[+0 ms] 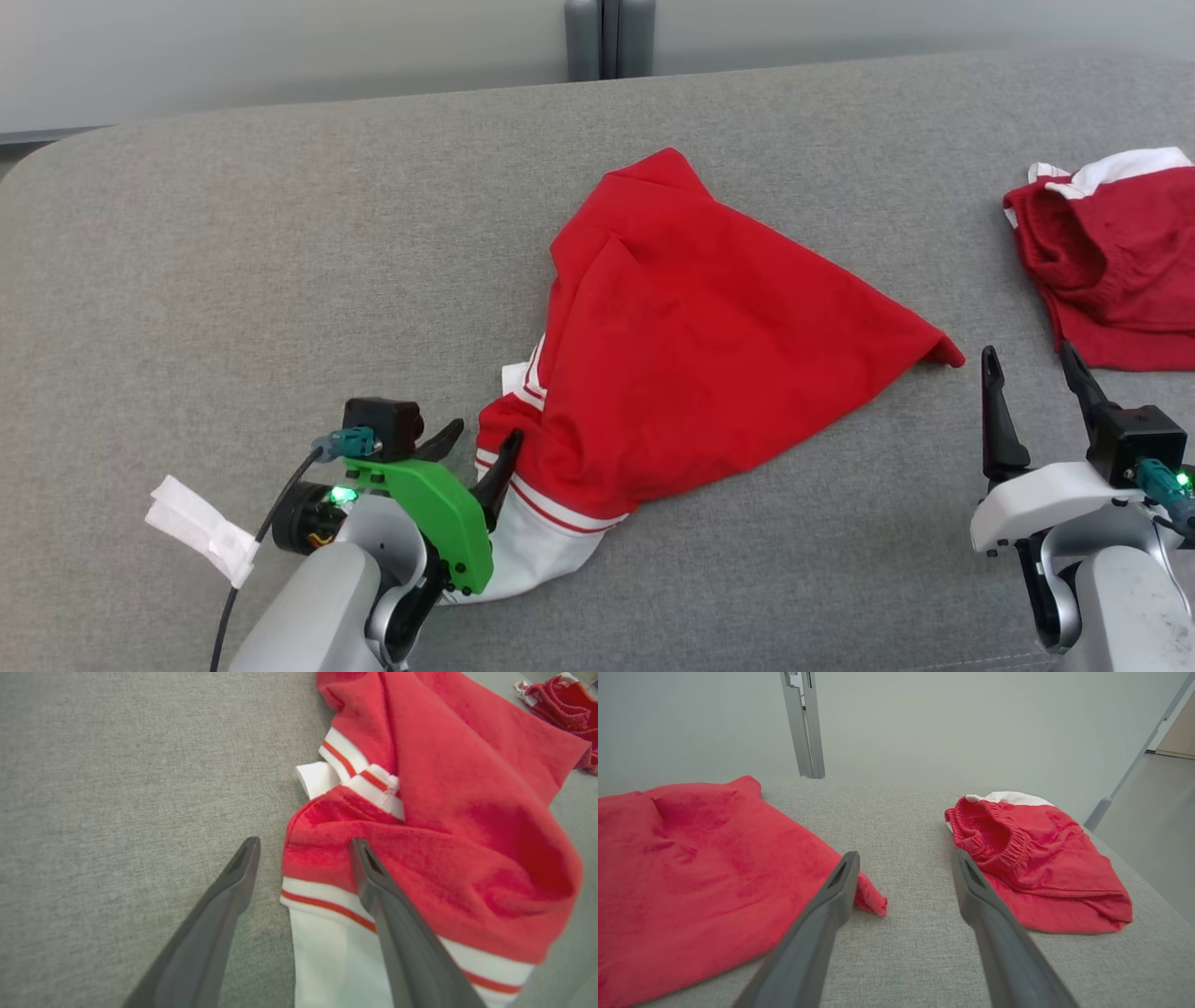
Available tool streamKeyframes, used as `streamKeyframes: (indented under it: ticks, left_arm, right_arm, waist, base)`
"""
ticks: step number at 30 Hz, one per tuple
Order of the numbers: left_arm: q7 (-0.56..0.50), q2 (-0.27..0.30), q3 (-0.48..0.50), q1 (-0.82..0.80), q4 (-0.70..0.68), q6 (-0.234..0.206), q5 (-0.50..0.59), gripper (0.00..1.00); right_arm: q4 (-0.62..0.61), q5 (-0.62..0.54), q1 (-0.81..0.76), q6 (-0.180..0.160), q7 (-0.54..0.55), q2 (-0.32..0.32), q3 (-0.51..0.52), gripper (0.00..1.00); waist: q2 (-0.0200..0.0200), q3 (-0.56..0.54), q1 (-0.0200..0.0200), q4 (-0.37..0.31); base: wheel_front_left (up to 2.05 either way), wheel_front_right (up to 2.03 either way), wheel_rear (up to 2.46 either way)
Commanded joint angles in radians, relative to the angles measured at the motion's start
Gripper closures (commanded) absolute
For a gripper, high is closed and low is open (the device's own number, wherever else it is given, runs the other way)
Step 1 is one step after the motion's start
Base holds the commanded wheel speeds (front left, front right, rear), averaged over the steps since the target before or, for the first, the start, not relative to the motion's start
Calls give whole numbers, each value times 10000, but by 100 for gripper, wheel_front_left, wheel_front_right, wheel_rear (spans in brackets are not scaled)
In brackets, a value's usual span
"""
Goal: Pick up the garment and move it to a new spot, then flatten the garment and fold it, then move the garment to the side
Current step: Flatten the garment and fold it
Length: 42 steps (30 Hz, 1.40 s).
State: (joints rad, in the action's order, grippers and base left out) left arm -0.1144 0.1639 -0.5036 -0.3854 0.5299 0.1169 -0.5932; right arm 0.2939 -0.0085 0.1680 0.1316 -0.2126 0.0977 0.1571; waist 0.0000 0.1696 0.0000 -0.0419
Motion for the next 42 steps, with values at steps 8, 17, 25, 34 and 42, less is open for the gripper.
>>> streamKeyframes:
  ticks: [8, 17, 25, 34, 42]
  left_arm:
    - [-44, 26, -643, -307, -14, 129, -632, 100]
    - [1447, 64, -638, -968, 362, 28, -312, 100]
    - [2815, -18, -227, -1945, 853, -454, 63, 100]
    - [3534, -403, 51, -2966, 2478, -775, 150, 100]
    - [3787, -477, 995, -2322, 1740, -899, 547, 0]
  right_arm:
    - [-79, 68, -3, -19, 7, -48, -5, 0]
    - [-76, 2, 118, -19, -144, -104, 6, 0]
    - [-12, -30, 191, -19, -214, -142, -118, 0]
    - [118, 26, 422, -19, -278, -194, -429, 0]
    - [72, 146, 244, -19, -460, -367, 15, 0]
  waist:
    - [0, 151, 0, -179]
    - [0, 191, 0, -162]
    - [0, 220, 0, -232]
    - [0, 522, 0, -496]
    - [0, 542, 0, -395]
  base:
    - [0, 0, 0]
    - [0, 0, 0]
    - [0, 0, 0]
    - [0, 0, 0]
    - [0, 0, 0]
